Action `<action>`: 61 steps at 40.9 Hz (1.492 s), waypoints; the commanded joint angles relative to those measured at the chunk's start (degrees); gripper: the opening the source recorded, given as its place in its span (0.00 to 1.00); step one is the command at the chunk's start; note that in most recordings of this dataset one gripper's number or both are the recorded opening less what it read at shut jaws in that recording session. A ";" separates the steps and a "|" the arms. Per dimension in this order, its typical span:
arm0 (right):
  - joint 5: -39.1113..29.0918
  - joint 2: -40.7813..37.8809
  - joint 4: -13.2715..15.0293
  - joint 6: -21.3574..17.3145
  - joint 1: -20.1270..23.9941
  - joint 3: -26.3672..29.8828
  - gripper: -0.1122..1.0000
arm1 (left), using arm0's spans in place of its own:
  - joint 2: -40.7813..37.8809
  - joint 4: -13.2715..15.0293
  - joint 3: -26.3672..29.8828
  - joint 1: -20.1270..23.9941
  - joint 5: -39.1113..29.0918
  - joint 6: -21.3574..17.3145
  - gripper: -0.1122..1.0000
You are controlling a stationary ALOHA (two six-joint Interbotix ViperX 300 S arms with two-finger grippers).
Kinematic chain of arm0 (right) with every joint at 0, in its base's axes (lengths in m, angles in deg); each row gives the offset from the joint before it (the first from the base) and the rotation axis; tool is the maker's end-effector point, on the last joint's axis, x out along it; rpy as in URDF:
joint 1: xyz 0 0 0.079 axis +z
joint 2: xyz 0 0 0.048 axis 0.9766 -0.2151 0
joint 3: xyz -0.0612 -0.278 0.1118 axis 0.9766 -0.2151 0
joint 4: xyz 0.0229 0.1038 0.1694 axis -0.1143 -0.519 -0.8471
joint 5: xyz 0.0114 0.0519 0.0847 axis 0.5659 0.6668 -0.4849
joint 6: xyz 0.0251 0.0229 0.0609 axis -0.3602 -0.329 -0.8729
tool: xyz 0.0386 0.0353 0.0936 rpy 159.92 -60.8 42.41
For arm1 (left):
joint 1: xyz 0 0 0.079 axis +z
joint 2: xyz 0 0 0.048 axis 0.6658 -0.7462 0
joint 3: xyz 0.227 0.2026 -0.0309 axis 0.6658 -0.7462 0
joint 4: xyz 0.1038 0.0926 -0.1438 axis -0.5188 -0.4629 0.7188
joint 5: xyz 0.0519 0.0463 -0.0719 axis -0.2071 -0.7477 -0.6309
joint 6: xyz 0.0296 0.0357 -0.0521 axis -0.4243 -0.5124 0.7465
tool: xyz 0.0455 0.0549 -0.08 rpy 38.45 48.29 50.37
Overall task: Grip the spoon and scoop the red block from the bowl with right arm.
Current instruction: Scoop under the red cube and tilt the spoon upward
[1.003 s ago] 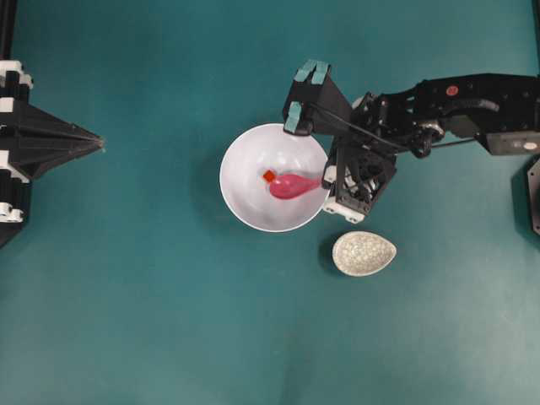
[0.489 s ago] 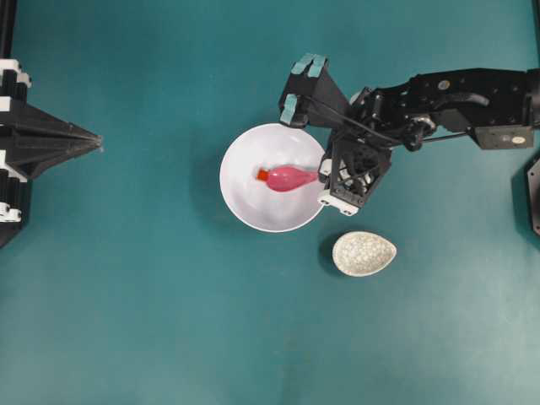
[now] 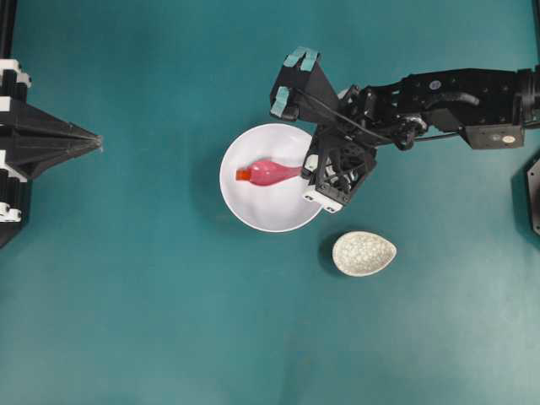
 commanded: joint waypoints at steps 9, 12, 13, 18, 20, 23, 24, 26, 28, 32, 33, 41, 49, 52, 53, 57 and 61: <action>1.14 0.79 -1.05 -0.09 1.14 1.49 0.30 | -0.53 -0.18 1.67 0.18 0.44 -0.09 0.10; 1.85 0.79 -1.05 -0.09 1.32 1.49 0.30 | -0.62 -0.18 1.67 0.09 0.44 -0.09 0.10; 2.11 0.79 -1.05 -0.09 1.32 1.49 0.30 | -0.62 -0.18 1.67 0.09 0.53 -0.09 0.10; 2.99 0.79 -1.05 -0.09 1.41 1.41 0.30 | -0.62 -0.18 1.67 0.09 0.53 -0.09 0.10; 3.16 0.79 -1.05 -0.09 1.41 1.41 0.30 | -0.62 -0.26 1.67 0.18 0.53 -0.09 0.10; 3.52 0.88 -1.05 -0.09 1.41 1.32 0.30 | -0.62 -0.18 1.67 0.09 0.53 -0.09 0.10; 3.69 0.88 -1.14 -0.09 1.41 1.32 0.30 | -0.62 -0.18 1.67 0.09 0.53 -0.09 0.10; 4.13 0.88 -1.05 -0.09 1.41 1.32 0.30 | -0.62 -0.18 1.67 0.09 0.70 -0.09 0.10; 4.31 0.88 -1.05 -0.09 1.41 1.23 0.30 | -0.62 -0.18 1.67 0.09 0.53 -0.09 0.10; 4.48 1.05 -1.14 -0.09 1.41 1.05 0.30 | -0.62 -0.18 1.67 0.09 0.70 -0.09 0.10; 4.48 1.05 -1.14 -0.09 1.49 0.97 0.30 | -0.62 -0.18 1.67 0.09 0.70 -0.09 0.10; 7.47 3.25 -1.05 -0.35 1.67 -2.46 0.30 | -0.62 -0.18 1.76 0.09 0.70 0.00 0.10; 16.87 8.26 -1.14 -0.62 2.81 -9.76 0.30 | -0.62 -0.18 1.67 0.09 0.70 0.00 0.10; 20.83 10.55 -1.05 -0.79 3.43 -12.48 0.30 | -0.62 -0.18 1.76 0.09 0.70 0.00 0.10; 21.71 11.34 -1.14 -0.88 3.60 -13.18 0.30 | -0.62 -0.18 1.76 0.09 0.70 0.00 0.10; 24.79 14.94 -1.05 -1.32 4.13 -15.29 0.30 | -0.62 -0.18 1.76 0.09 0.70 0.00 0.10; 24.96 18.81 -1.14 -1.58 4.22 -15.38 0.30 | -0.62 -0.18 1.67 0.09 0.26 0.18 0.10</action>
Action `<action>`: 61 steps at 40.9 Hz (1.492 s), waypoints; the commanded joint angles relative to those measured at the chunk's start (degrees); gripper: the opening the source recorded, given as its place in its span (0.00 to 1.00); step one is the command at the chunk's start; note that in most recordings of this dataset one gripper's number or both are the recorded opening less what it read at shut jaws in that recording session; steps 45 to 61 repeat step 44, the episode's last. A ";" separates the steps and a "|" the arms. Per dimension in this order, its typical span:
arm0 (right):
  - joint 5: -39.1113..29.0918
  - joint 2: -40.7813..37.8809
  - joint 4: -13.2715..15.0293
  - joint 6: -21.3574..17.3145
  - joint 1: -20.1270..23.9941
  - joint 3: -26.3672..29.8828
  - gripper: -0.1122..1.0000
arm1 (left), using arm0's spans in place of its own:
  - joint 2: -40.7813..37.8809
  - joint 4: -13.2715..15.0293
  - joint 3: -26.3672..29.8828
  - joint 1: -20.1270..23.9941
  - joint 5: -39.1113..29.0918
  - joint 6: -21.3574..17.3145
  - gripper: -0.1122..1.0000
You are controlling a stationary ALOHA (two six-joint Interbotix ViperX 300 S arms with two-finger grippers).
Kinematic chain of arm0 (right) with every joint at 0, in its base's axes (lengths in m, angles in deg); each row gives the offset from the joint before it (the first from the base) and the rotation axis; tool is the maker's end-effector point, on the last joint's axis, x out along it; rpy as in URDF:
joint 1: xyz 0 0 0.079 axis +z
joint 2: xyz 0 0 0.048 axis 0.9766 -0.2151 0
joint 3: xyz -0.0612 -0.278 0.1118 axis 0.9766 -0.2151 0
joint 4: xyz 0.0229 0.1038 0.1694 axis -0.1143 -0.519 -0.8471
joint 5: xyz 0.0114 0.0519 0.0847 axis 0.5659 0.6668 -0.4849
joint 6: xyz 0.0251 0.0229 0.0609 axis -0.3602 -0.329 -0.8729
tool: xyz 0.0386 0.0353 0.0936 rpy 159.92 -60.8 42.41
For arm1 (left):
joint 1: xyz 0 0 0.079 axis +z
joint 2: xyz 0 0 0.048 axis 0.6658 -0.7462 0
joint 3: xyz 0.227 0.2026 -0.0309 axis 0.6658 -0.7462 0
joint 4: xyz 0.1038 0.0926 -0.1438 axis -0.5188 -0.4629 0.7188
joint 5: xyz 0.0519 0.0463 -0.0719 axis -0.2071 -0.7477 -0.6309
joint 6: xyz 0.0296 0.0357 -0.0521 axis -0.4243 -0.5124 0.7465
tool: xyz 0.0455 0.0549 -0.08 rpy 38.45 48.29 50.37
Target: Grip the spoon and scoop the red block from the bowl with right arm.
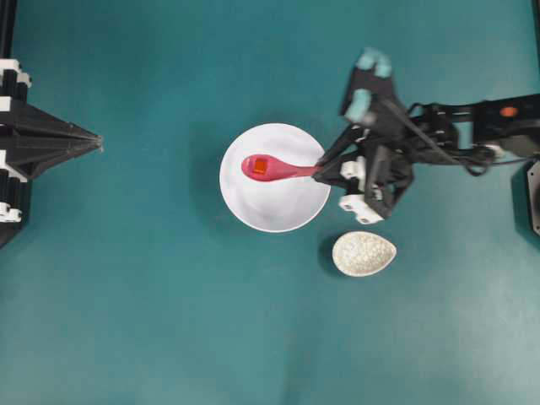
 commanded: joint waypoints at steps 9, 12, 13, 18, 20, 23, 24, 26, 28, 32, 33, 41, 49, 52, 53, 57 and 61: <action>-3.52 10.28 0.09 0.00 0.18 3.43 0.30 | -0.70 -0.09 1.76 0.09 -0.88 1.14 0.10; -5.19 11.25 0.09 0.00 0.18 4.13 0.30 | -0.70 -0.09 1.67 0.18 -0.97 1.23 0.10; -5.80 11.43 0.09 0.00 0.18 4.31 0.30 | -0.70 -0.09 1.67 0.09 -0.97 1.23 0.10; -6.68 11.69 0.09 0.00 0.18 4.57 0.30 | -0.70 -0.09 1.67 0.09 -1.14 1.23 0.10; -6.77 11.69 0.09 0.00 0.18 4.57 0.30 | -0.70 -0.09 1.67 0.18 -1.49 1.23 0.10; -6.86 11.69 0.26 0.00 0.09 4.57 0.30 | -0.70 -0.09 1.67 0.09 -2.29 1.41 0.10; -6.86 11.69 0.26 0.00 0.09 4.57 0.30 | -0.70 -0.09 1.67 0.18 -2.64 1.41 0.10; -6.86 11.69 0.44 0.00 0.18 4.48 0.30 | -0.70 -0.09 1.67 0.09 -3.16 1.49 0.10; -6.86 11.69 0.62 0.18 0.18 4.48 0.30 | -0.70 -0.09 1.67 0.00 -3.69 1.49 0.10; -6.94 11.78 1.14 0.18 0.09 4.48 0.30 | -0.53 -0.09 1.67 0.00 -4.31 1.41 0.10; -6.86 11.78 1.32 0.18 0.18 4.48 0.30 | -0.44 -0.09 1.76 0.00 -4.31 1.41 0.10; -6.86 11.69 1.93 0.00 0.18 4.48 0.30 | -0.18 -0.09 1.76 -0.09 -4.31 1.32 0.10; -6.86 11.69 1.93 0.18 0.09 4.39 0.30 | -0.18 -0.09 1.76 0.00 -4.39 1.32 0.10; -6.86 11.69 1.93 0.18 0.09 4.39 0.30 | -0.18 -0.09 1.76 0.00 -4.39 1.32 0.10; -6.86 11.69 1.93 0.18 0.09 4.39 0.30 | -0.18 -0.09 1.76 0.00 -4.39 1.32 0.10; -6.86 11.69 1.93 0.18 0.09 4.39 0.30 | -0.18 -0.09 1.76 0.00 -4.39 1.32 0.10; -6.86 11.69 1.93 0.18 0.09 4.39 0.30 | -0.18 -0.09 1.76 0.00 -4.39 1.32 0.10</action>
